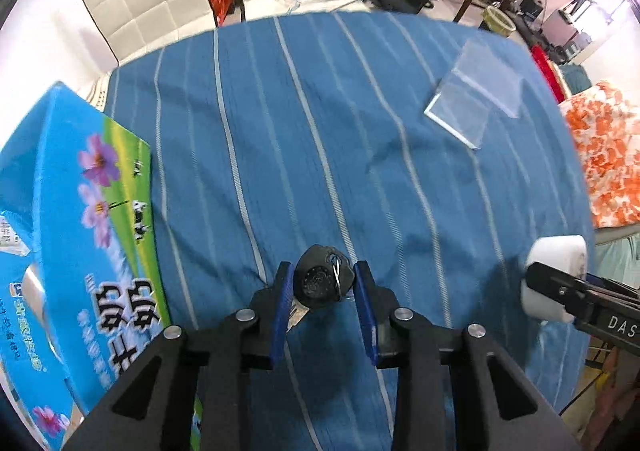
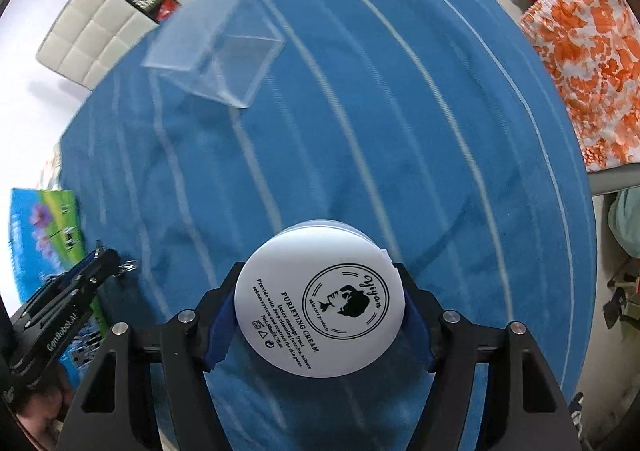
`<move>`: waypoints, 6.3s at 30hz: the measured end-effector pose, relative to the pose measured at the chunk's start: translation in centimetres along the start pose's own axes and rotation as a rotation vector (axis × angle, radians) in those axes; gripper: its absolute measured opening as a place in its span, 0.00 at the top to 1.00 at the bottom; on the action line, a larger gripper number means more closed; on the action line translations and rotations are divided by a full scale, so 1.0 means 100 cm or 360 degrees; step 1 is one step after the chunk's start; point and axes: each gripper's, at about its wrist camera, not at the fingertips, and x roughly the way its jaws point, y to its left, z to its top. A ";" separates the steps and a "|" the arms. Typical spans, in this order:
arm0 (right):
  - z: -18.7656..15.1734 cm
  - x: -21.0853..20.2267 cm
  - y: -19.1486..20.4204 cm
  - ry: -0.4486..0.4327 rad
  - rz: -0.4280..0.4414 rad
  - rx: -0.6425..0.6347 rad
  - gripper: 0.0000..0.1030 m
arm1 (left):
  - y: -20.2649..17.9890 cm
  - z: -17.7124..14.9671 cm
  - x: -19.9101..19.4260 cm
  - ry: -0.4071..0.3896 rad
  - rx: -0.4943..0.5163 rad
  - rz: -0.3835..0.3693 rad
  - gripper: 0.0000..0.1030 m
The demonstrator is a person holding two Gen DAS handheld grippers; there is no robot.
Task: Organize rigid objects
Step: 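Lift the keys and cream jar and move them toward the blue box, then lower the keys and cream jar into the box and open both tools, then lift both tools out of the box and move toward the clear cube, then grasp the clear plastic cube box with the right tool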
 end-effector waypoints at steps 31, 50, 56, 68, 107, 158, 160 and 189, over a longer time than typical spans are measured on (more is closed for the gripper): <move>-0.106 -0.133 0.207 -0.0242 0.0274 -0.0419 0.30 | 0.143 -0.042 -0.176 -0.0493 -0.0222 0.0105 0.73; -0.065 -0.052 0.372 -0.0047 0.0415 -0.0432 0.30 | 0.318 0.016 -0.094 -0.0199 -0.0377 0.0058 0.73; -0.043 -0.010 0.399 -0.0001 0.0379 -0.0416 0.30 | 0.334 0.027 -0.050 -0.0061 -0.0432 -0.0071 0.73; -0.038 0.040 0.432 -0.0016 0.0296 -0.0456 0.30 | 0.343 0.021 -0.023 0.0001 -0.0477 -0.0151 0.73; -0.039 0.067 0.435 0.0022 0.0098 -0.0369 0.29 | 0.341 0.009 -0.039 -0.0022 -0.0440 0.0032 0.61; -0.162 -0.098 0.371 -0.0340 0.0200 -0.0912 0.00 | 0.256 -0.093 -0.205 -0.0529 -0.0505 0.0309 0.00; -0.164 -0.109 0.361 -0.0354 0.0219 -0.0893 0.00 | 0.245 -0.091 -0.211 -0.0548 -0.0492 0.0298 0.00; 0.051 -0.100 0.086 -0.0296 0.0139 0.0081 0.00 | 0.060 0.081 -0.057 -0.0253 -0.0098 0.0005 0.00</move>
